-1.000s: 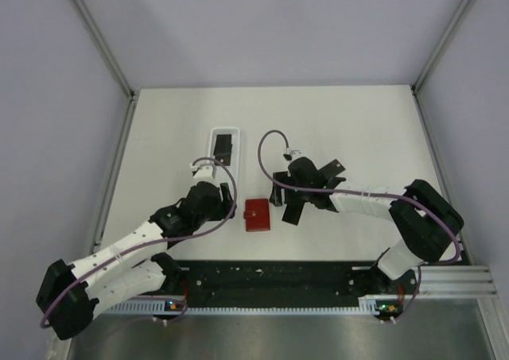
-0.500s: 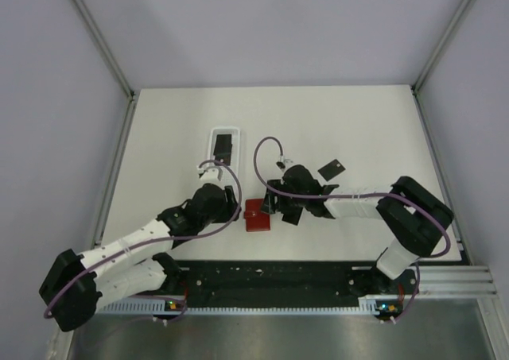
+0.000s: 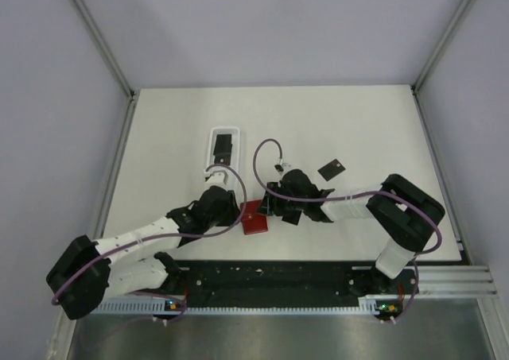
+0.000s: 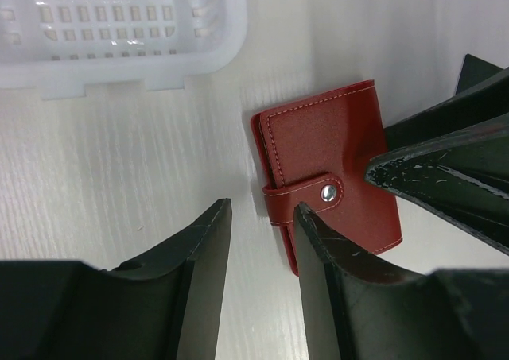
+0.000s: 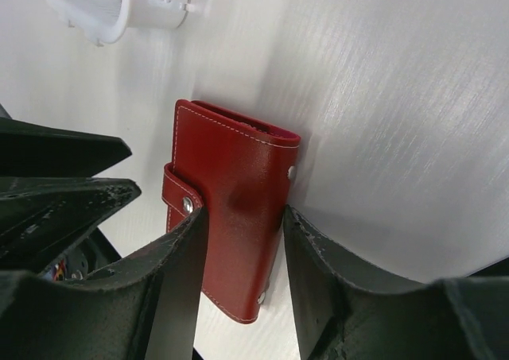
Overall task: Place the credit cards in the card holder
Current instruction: Pick up the card holder from the center of the board.
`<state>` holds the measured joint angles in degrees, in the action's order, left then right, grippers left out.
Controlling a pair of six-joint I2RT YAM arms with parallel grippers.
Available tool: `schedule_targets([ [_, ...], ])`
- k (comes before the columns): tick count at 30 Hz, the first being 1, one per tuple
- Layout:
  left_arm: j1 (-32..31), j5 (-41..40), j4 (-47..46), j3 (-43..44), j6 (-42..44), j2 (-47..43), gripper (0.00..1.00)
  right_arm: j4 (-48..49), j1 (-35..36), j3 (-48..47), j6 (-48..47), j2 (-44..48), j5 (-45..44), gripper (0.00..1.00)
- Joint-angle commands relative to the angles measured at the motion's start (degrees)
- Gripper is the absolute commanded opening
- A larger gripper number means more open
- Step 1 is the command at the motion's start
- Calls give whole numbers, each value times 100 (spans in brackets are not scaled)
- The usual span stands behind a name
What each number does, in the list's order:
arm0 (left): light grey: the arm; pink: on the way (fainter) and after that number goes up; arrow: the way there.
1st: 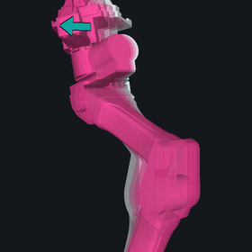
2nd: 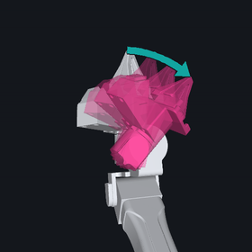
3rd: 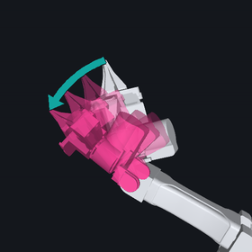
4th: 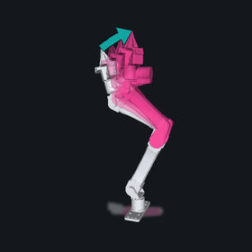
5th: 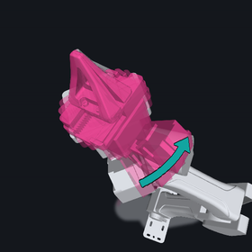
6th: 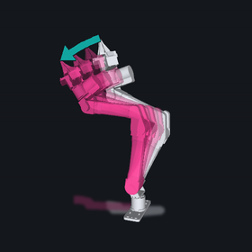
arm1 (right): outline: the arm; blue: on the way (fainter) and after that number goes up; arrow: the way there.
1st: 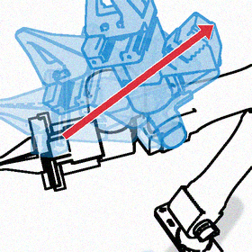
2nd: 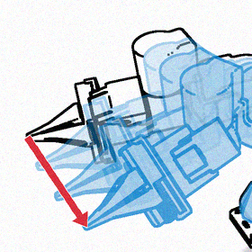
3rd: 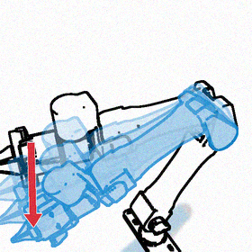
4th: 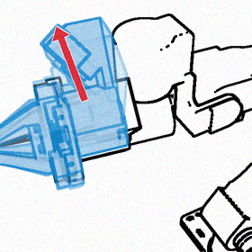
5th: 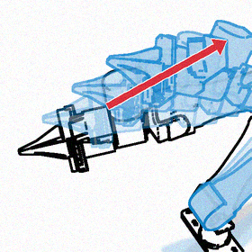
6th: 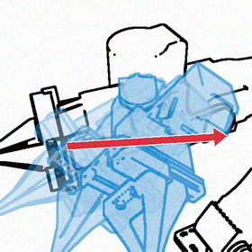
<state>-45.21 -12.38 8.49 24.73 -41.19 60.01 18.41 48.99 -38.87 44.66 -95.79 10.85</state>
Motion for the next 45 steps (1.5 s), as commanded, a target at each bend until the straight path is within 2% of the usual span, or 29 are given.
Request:
schedule_targets([
  [1,-58,113,-541,-83,-100,283,42,-22,93,204,113,-212,-4,43],
  [12,-225,280,-1025,-126,-240,907,33,145,93,354,148,-274,145,40],
  [17,-304,236,-1034,-126,-284,908,30,250,93,389,157,-344,215,27],
  [19,-313,236,-1025,-144,-284,864,28,303,93,380,157,-344,242,19],
  [22,-313,201,-973,-179,-302,732,26,365,93,389,139,-283,268,1],
  [25,-313,78,-552,-92,-311,390,26,199,102,381,34,-29,163,0],
  [29,-322,-159,46,93,-294,-452,33,-451,93,241,-439,533,-30,0],
  [33,-313,-361,513,339,-74,-1262,51,-1627,93,-233,-1509,1053,21,0],
  [38,-313,146,145,322,750,-1878,60,-2579,67,-639,-2795,1501,829,0],
  [45,-322,1412,-558,181,1455,-2151,65,-2633,-407,-613,-3385,1897,2787,0],
])
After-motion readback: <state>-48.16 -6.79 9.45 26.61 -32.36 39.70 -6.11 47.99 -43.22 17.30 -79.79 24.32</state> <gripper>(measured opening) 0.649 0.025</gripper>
